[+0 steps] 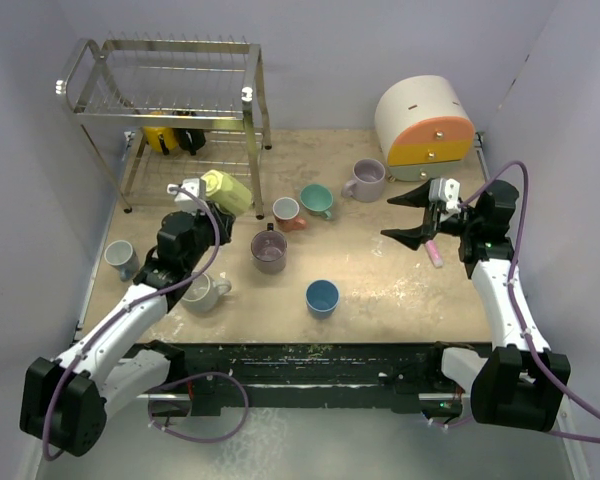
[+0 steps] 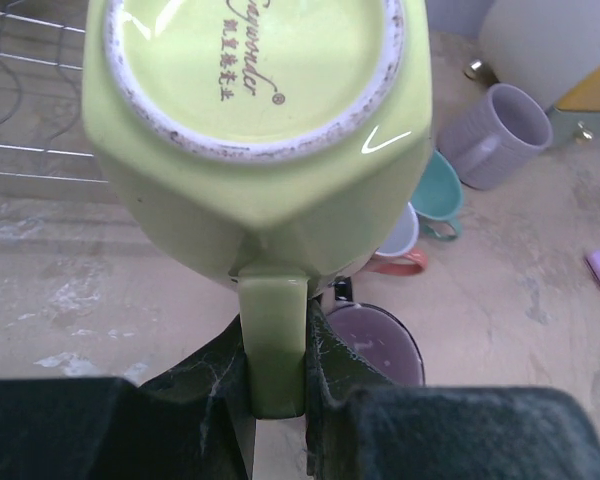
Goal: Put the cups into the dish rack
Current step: Turn the cup upside down in the dish rack.
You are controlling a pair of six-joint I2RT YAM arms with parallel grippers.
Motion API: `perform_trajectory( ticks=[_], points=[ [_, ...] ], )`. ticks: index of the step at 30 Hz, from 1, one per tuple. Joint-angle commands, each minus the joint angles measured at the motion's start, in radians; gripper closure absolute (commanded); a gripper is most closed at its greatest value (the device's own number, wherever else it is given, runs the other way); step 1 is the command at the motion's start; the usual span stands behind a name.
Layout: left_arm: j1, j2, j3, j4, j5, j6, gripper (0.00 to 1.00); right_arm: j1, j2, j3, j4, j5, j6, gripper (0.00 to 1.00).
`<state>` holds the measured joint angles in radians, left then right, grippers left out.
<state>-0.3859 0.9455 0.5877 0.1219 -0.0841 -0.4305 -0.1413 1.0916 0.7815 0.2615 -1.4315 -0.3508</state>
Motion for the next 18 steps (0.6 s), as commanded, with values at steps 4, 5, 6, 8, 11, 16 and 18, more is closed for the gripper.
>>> perform_trajectory(
  ticks=[4,5,6,8,11,16,18],
  points=[
    [0.131,0.106,-0.018,0.342,-0.031,-0.132,1.00,-0.001,0.001,0.045,-0.012,-0.005,-0.025,0.28],
    [0.149,0.123,-0.022,0.360,-0.032,-0.138,1.00,-0.001,0.002,0.047,-0.018,-0.006,-0.028,0.28],
    [0.167,0.142,-0.024,0.385,-0.023,-0.142,1.00,-0.001,0.003,0.048,-0.022,-0.006,-0.031,0.28],
    [0.207,0.181,-0.022,0.436,0.000,-0.149,1.00,-0.001,0.004,0.050,-0.025,-0.006,-0.035,0.28],
    [0.252,0.253,0.003,0.489,0.043,-0.159,1.00,-0.001,0.010,0.051,-0.028,-0.008,-0.039,0.28],
    [0.309,0.401,0.074,0.538,0.114,-0.176,1.00,-0.001,0.016,0.056,-0.040,-0.007,-0.050,0.28],
    [0.320,0.460,0.106,0.559,0.129,-0.176,1.00,-0.001,0.016,0.055,-0.043,-0.008,-0.053,0.28]
  ],
)
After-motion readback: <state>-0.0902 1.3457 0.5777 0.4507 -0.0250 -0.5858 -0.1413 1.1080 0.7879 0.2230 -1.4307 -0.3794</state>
